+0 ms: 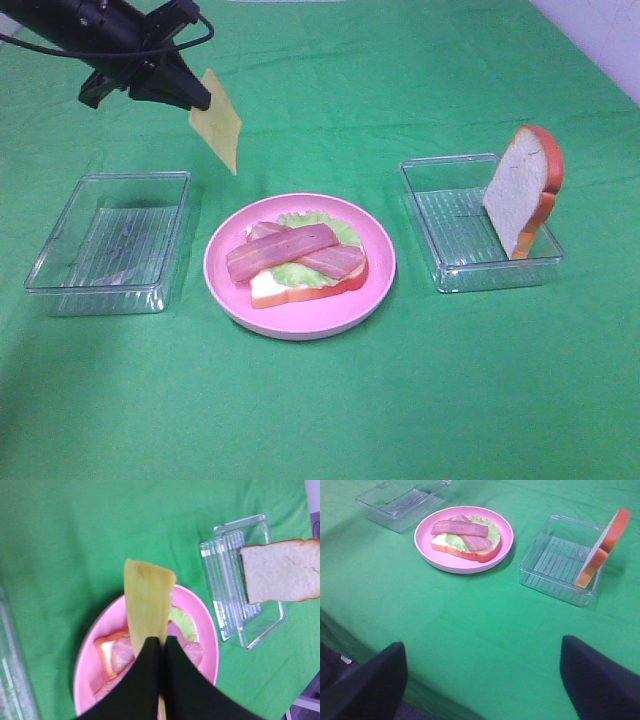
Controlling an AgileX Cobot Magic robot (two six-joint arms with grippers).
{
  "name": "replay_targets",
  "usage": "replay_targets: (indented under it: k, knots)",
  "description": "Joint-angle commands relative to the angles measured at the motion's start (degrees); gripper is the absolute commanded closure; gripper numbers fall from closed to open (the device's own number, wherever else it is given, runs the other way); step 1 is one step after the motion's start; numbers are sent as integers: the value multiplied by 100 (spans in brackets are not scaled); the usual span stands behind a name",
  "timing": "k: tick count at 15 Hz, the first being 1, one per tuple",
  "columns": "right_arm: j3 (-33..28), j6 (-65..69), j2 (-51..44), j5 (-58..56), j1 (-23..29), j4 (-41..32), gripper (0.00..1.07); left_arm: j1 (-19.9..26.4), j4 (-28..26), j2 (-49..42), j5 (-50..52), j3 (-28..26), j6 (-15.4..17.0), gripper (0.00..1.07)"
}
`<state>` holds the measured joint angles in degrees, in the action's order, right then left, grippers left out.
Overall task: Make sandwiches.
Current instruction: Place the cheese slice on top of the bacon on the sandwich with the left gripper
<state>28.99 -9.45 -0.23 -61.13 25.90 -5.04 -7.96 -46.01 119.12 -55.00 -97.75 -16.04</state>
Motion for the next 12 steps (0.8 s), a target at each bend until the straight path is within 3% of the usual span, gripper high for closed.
replay_targets:
  k: [1, 4, 12]
  knots:
    - [-17, -34, -132, 34, -11, -29, 31, -430, -281, -34, 246, 6, -201, 107]
    - [-17, -34, -132, 34, -11, -29, 31, -1226, -281, -29, 882, 6, -149, 107]
    - [-17, -34, -132, 34, -11, -29, 31, -2045, -309, 705, 963, 6, -132, 107]
